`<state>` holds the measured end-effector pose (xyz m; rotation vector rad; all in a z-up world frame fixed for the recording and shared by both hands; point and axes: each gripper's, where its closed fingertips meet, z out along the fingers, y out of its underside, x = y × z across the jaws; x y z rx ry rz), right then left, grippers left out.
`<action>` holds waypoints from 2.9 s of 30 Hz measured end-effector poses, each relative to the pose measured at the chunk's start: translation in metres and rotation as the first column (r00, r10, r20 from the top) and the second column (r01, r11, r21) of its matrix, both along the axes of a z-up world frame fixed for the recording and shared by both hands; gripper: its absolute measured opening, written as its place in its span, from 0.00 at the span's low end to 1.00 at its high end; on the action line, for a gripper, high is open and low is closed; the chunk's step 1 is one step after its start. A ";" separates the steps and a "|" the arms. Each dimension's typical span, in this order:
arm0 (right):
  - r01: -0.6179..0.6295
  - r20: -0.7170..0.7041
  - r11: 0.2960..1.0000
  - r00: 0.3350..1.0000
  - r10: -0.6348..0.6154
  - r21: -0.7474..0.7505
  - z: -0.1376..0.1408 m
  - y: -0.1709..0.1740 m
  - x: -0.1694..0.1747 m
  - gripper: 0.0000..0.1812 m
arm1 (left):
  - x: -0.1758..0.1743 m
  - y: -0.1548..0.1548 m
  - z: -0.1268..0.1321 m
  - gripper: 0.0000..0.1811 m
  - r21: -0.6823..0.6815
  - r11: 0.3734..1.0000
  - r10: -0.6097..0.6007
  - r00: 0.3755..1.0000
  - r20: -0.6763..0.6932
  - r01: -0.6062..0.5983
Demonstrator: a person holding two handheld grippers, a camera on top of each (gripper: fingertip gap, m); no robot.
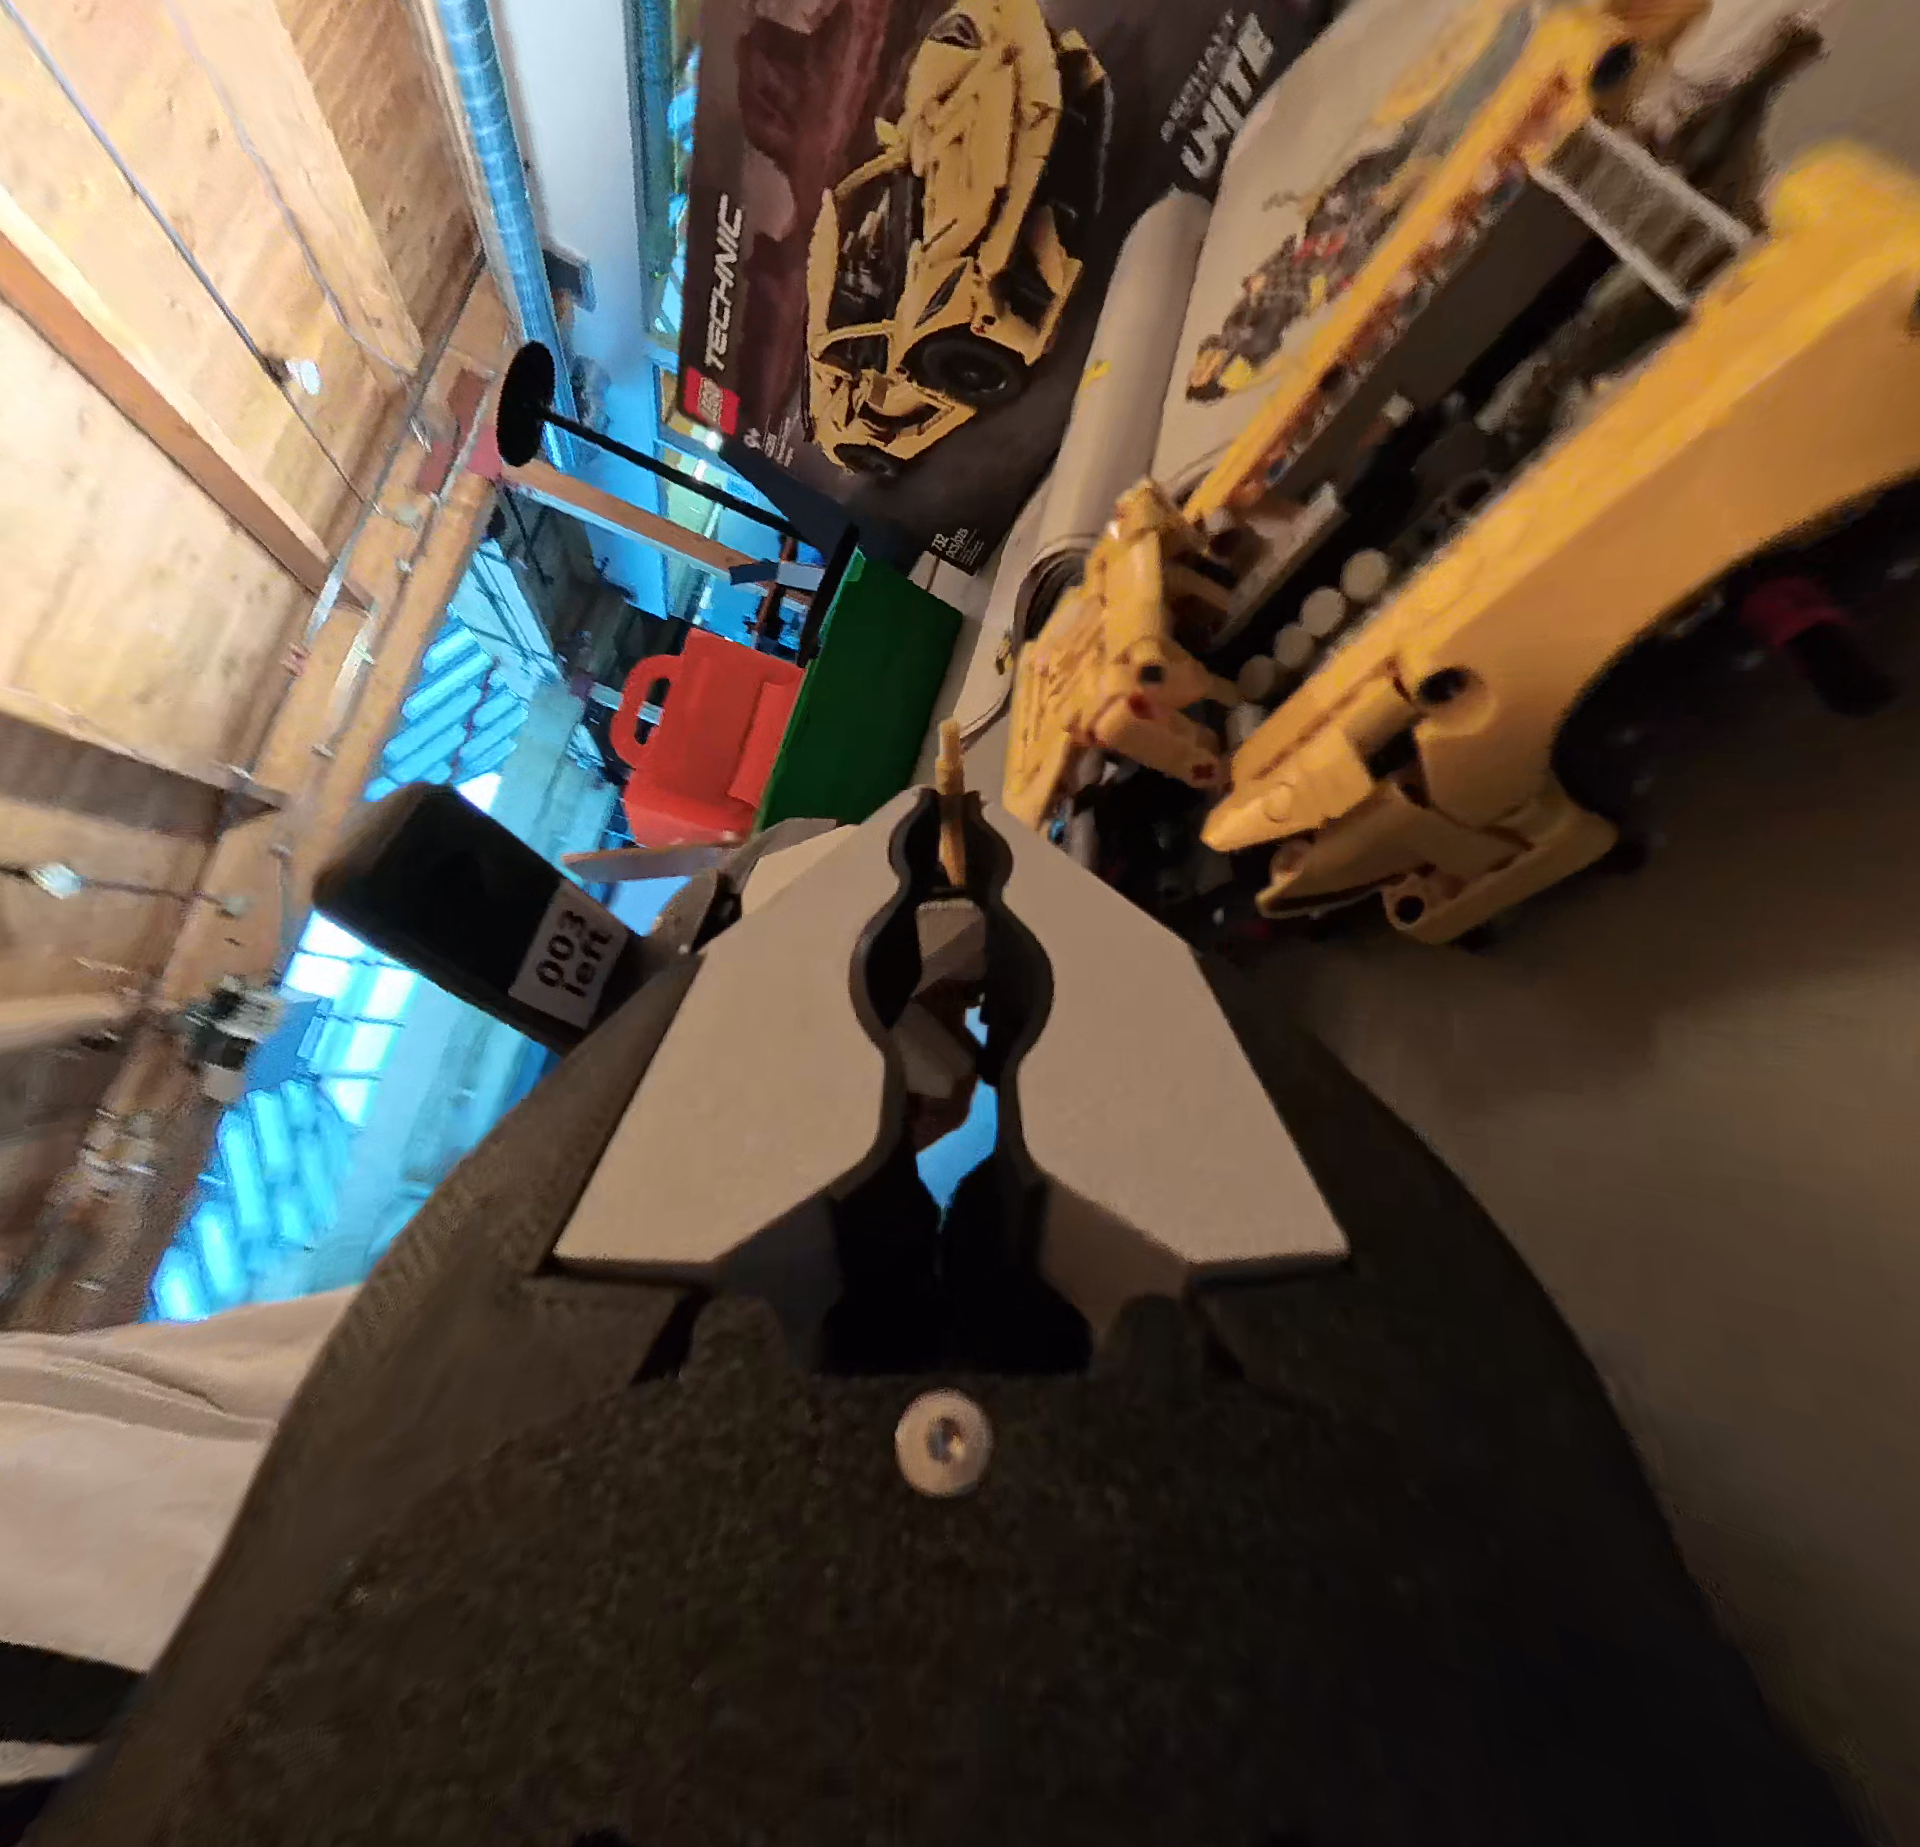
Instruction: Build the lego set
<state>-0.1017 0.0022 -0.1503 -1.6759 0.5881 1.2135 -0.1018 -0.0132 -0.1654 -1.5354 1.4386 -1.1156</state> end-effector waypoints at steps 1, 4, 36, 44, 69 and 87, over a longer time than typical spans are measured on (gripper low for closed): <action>-0.005 -0.085 0.999 0.996 0.001 -0.043 -0.004 0.000 -0.001 0.02 | -0.001 -0.001 -0.002 0.01 -0.019 1.000 -0.004 1.000 0.001 0.004; -0.038 -0.331 0.993 0.943 -0.001 -0.112 -0.011 -0.001 -0.002 0.02 | -0.004 -0.002 -0.002 0.01 -0.012 1.000 -0.005 1.000 0.014 0.005; -0.002 -0.427 0.993 0.903 -0.050 -0.120 -0.013 -0.002 -0.010 0.02 | -0.012 -0.005 0.001 0.01 -0.093 0.995 -0.024 0.997 0.072 0.031; -0.012 -0.476 0.993 0.878 -0.047 -0.120 -0.014 -0.001 -0.010 0.02 | -0.011 -0.004 0.000 0.02 -0.104 0.994 -0.020 0.998 0.066 0.027; -0.102 -0.445 0.986 0.895 0.034 -0.130 -0.015 0.005 -0.013 0.02 | -0.016 0.002 0.004 0.06 -0.064 0.997 0.046 0.999 0.010 -0.045; -0.132 -0.430 0.983 0.900 0.065 -0.129 -0.016 0.003 -0.020 0.02 | -0.015 0.070 -0.003 0.17 -0.358 0.907 -0.290 0.946 -0.148 0.222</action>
